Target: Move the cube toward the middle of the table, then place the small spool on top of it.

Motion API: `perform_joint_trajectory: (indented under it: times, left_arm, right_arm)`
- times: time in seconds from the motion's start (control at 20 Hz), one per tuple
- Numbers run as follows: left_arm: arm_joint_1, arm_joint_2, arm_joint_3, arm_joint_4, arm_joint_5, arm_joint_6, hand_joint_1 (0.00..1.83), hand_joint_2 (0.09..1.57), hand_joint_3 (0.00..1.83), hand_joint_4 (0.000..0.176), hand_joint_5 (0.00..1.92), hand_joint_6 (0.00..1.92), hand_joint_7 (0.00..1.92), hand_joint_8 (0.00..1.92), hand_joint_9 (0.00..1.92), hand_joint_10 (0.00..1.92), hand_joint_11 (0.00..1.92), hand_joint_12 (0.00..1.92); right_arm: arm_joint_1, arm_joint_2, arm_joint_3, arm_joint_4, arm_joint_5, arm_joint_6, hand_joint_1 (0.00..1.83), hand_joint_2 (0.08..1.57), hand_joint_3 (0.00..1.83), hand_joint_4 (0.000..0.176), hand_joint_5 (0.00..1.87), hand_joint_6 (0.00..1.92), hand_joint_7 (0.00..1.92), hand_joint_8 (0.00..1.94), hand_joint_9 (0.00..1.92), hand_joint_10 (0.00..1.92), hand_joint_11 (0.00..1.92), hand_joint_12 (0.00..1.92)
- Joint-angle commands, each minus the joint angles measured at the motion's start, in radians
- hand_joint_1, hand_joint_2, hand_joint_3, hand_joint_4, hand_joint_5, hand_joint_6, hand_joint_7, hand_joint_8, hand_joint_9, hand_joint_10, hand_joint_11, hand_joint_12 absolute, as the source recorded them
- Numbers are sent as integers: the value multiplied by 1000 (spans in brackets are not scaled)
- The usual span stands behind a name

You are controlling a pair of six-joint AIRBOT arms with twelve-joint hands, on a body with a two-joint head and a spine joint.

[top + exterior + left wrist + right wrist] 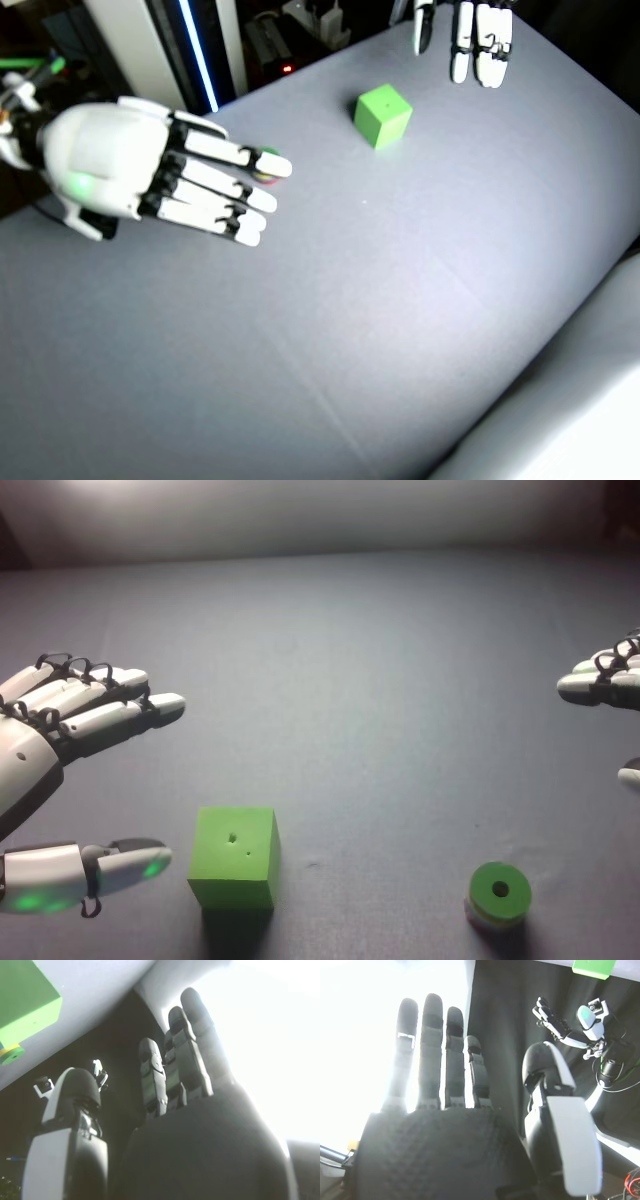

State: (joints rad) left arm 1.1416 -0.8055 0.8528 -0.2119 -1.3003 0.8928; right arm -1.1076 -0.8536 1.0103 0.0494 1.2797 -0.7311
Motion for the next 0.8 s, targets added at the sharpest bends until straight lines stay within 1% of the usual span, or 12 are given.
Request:
perform_joint_trajectory:
  times: [0.0,0.05,0.1,0.15,0.2,0.25,0.3,0.4,0.45,0.5,0.65,0.75]
  left_arm:
    - [-2,6,4,4,-120,-3,463,991,2,122,343,6,240,4,230,13,0,725]
    - [-2,5,5,4,-118,-4,451,983,0,134,335,1,236,1,232,7,0,714]
    - [-2,5,6,5,-114,-10,462,978,0,141,338,2,236,1,233,6,0,713]
    - [-2,2,8,15,-108,-23,466,965,0,131,343,2,241,1,238,5,0,728]
    - [-3,-2,11,29,-100,-38,476,959,0,143,325,1,246,2,248,5,0,765]
    - [-8,-8,15,51,-86,-56,485,960,0,164,295,2,233,2,240,1,0,721]
    - [-20,-20,20,76,-62,-67,503,952,0,174,287,1,237,2,236,0,0,654]
    - [-45,-38,32,122,-6,-81,596,883,0,176,297,2,245,2,267,6,0,700]
    - [-61,-48,42,145,28,-89,657,840,0,176,302,2,250,2,272,4,0,675]
    - [-86,-63,54,173,72,-97,642,832,0,176,257,0,218,0,263,1,0,692]
    - [-138,-89,80,208,155,-93,585,815,0,176,268,0,232,0,288,0,65,836]
    - [-171,-109,96,212,213,-57,623,815,2,159,274,0,230,0,292,1,43,908]
  right_arm:
    - [9,1,6,16,122,6,669,1325,4,0,511,2,496,2,466,6,280,516]
    - [9,-1,7,16,120,6,664,1327,4,0,509,0,495,1,463,2,273,506]
    - [9,-3,8,16,116,5,663,1328,4,0,508,0,493,0,465,3,277,504]
    - [9,-6,10,15,113,5,631,1334,5,0,501,0,489,0,460,0,272,495]
    - [9,-8,11,15,110,5,651,1337,4,0,492,0,480,0,442,0,255,483]
    - [9,-9,12,15,108,5,677,1339,2,0,487,0,477,0,443,1,259,479]
    - [9,-10,12,15,108,5,684,1340,2,0,485,0,475,0,440,1,256,475]
    - [9,-11,13,14,108,5,704,1344,1,0,486,1,465,0,414,1,225,460]
    - [9,-11,13,14,108,5,680,1353,4,0,488,1,464,0,414,2,225,463]
    - [9,-11,14,13,108,5,678,1356,5,0,492,2,465,1,415,2,227,464]
    - [9,-11,14,13,108,5,680,1355,3,0,499,4,474,4,434,9,253,474]
    - [9,-13,15,13,108,5,679,1356,3,0,500,4,477,4,436,8,258,477]
